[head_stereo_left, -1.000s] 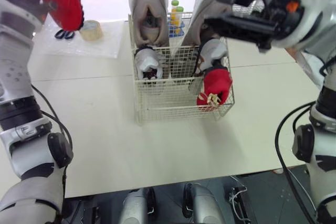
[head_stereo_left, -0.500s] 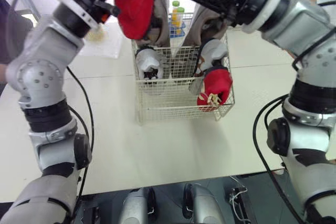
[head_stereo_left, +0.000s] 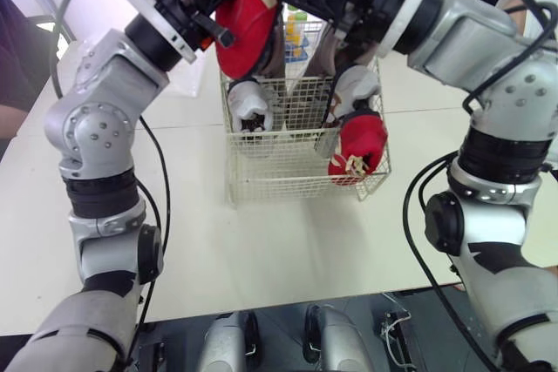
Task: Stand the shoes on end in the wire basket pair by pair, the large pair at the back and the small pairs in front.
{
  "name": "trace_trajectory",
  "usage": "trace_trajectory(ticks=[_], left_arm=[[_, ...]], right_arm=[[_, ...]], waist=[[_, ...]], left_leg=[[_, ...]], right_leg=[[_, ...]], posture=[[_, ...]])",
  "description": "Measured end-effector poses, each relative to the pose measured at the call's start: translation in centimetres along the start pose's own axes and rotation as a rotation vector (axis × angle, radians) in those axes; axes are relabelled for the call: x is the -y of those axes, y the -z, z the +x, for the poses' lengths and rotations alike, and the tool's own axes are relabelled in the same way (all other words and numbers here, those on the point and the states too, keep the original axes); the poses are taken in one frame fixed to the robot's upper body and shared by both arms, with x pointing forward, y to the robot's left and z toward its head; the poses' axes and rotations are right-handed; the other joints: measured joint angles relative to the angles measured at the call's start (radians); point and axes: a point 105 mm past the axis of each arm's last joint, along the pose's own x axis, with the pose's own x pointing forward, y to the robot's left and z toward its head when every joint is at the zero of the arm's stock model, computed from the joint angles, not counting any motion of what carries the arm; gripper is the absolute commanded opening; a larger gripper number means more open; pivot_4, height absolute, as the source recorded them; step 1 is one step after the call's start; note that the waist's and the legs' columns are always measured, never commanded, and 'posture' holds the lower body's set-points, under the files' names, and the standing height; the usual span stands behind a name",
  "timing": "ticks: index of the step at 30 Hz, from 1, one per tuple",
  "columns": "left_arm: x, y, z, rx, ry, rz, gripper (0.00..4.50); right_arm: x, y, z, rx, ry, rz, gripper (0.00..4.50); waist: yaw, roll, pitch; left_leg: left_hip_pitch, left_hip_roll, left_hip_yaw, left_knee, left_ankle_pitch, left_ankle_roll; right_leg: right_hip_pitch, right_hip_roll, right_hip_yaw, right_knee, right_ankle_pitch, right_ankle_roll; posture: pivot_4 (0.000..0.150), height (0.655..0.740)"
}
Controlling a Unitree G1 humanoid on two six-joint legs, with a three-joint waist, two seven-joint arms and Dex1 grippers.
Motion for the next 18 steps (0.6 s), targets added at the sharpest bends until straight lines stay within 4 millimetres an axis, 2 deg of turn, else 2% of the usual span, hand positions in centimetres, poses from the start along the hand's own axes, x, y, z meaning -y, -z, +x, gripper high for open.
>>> trace_trajectory(ticks=[8, 18], left_arm=[[0.2, 0.0, 0.1, 0.001, 0.021, 0.054, 0.05], [0.3, 0.1, 0.0, -0.01, 0.055, 0.114, 0.05]], right_arm=[[-1.0, 0.4, 0.4, -0.026, -0.064, 0.062, 4.5], [-1.2, 0.9, 0.6, -0.067, -0.075, 0.073, 4.5]], waist=[[0.0, 0.0, 0.0], [-0.001, 0.0, 0.0]], left_leg=[[0.0, 0.0, 0.0, 0.0, 0.0, 0.0], [0.0, 0.0, 0.0, 0.0, 0.0, 0.0]], right_leg=[[0.0, 0.0, 0.0, 0.0, 0.0, 0.0], [0.0, 0.0, 0.0, 0.0, 0.0, 0.0]], posture=[[0.15, 0.74], [0.15, 0.74]])
